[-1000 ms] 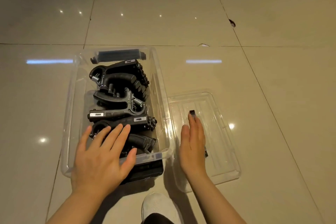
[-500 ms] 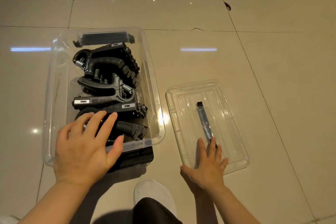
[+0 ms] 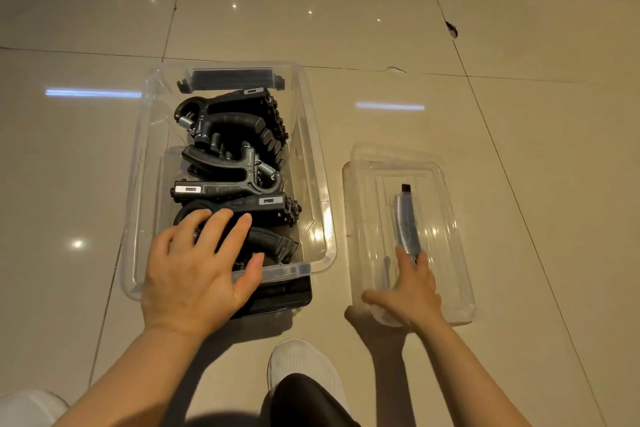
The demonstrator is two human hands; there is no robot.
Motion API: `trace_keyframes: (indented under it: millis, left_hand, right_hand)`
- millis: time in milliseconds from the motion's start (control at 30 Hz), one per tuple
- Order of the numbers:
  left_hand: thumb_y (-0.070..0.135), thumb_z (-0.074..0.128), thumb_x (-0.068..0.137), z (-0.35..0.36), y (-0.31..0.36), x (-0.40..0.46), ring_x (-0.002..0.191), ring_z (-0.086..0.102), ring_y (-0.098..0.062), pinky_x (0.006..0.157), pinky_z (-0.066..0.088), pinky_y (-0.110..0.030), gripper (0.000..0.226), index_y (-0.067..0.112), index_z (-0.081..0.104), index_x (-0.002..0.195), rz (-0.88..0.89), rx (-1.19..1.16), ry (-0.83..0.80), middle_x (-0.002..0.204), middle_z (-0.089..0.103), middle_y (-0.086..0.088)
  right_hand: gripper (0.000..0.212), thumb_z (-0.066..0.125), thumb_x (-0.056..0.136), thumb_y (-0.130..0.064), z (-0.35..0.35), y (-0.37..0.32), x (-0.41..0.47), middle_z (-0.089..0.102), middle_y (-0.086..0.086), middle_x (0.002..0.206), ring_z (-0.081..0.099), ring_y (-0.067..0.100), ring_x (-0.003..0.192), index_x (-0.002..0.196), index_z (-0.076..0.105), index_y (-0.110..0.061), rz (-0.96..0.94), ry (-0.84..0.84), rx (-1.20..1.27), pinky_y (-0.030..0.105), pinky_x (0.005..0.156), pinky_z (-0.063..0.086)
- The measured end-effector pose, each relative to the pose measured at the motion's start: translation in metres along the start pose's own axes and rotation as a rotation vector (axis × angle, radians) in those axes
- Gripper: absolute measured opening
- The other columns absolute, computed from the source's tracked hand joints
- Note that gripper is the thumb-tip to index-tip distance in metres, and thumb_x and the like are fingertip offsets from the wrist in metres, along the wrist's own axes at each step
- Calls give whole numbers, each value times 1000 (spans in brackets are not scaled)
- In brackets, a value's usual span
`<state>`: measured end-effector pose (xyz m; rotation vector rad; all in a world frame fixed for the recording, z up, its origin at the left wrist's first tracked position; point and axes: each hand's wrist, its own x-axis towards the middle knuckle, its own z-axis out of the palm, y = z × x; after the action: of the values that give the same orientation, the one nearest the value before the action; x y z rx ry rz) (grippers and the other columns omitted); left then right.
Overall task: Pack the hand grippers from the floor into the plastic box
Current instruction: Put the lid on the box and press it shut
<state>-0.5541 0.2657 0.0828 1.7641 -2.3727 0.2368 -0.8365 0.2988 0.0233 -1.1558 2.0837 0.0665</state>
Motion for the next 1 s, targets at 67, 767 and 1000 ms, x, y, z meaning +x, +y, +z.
trace_keyframes:
  millis: [67,767,1000]
  left_hand:
    - [46,32,89,0,0,0,105,54,-36,73,34,-42,55,11,65,116,-2,-4,5,112,64,-13]
    - [46,32,91,5,-3,0,103,53,-36,67,34,-41,54,12,63,119,8,-25,32,114,61,-15]
    - [46,33,90,5,-4,-1,105,53,-35,67,38,-41,54,12,62,121,5,-54,26,115,61,-15]
  right_hand:
    - [111,77,62,-47,-27,-7,-15,0,-3,158,14,28,143,149,9,-37,-80,-37,304,50,111,28]
    - [91,58,82,-4,-70,-46,-94,24,-33,140,34,-13,123,143,9,-51,-386,206,572,30,105,34]
    - [81,58,90,-19,-52,-58,-92,2,-7,158,7,4,142,150,5,-23,-370,573,76,19,108,13]
